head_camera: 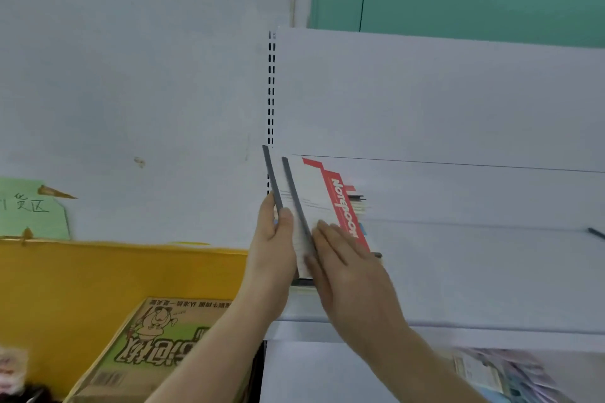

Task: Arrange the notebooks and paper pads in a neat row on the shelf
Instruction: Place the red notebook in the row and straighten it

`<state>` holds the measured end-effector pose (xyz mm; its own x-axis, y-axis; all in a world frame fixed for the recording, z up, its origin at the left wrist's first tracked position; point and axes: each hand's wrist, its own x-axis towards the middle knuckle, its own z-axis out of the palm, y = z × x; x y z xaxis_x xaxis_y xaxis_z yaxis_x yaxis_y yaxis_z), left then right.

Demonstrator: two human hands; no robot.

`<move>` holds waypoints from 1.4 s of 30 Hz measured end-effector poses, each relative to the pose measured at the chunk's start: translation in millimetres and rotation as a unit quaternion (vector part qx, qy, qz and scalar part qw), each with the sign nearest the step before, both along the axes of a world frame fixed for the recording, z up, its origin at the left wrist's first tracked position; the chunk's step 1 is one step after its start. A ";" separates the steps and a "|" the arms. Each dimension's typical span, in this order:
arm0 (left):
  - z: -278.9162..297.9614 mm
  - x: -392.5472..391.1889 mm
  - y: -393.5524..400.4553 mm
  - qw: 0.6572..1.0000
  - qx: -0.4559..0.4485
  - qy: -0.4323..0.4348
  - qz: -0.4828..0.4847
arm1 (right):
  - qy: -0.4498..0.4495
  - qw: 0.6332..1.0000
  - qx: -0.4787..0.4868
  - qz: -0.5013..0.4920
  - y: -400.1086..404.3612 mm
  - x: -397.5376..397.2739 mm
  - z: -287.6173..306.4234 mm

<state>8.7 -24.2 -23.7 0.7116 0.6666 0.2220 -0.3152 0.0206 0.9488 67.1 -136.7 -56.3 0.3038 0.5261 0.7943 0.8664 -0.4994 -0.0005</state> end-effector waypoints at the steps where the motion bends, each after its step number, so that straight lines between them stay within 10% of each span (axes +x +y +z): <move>1: -1.1 2.0 -3.3 1.000 0.010 -0.004 -0.003 | 0.023 0.999 -0.023 0.013 1.5 -1.1 -5.4; 10: -12.6 17.1 -27.4 0.997 0.061 -0.033 -0.015 | 0.093 0.984 -0.142 0.048 -32.0 -4.8 -9.8; 27: -23.4 97.0 -163.7 0.994 0.080 -0.023 -0.076 | 0.273 0.955 -0.031 -0.114 -233.8 59.2 -2.2; 42: -17.1 232.6 -388.2 0.908 0.392 0.064 -0.134 | 0.130 0.940 -0.073 -0.307 -488.0 179.2 -11.7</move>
<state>241.3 -412.5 -40.8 0.8782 0.1389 0.4576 -0.2845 -0.6174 0.7334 246.2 -624.8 -68.0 0.7592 0.2862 0.5845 0.3952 -0.9163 -0.0646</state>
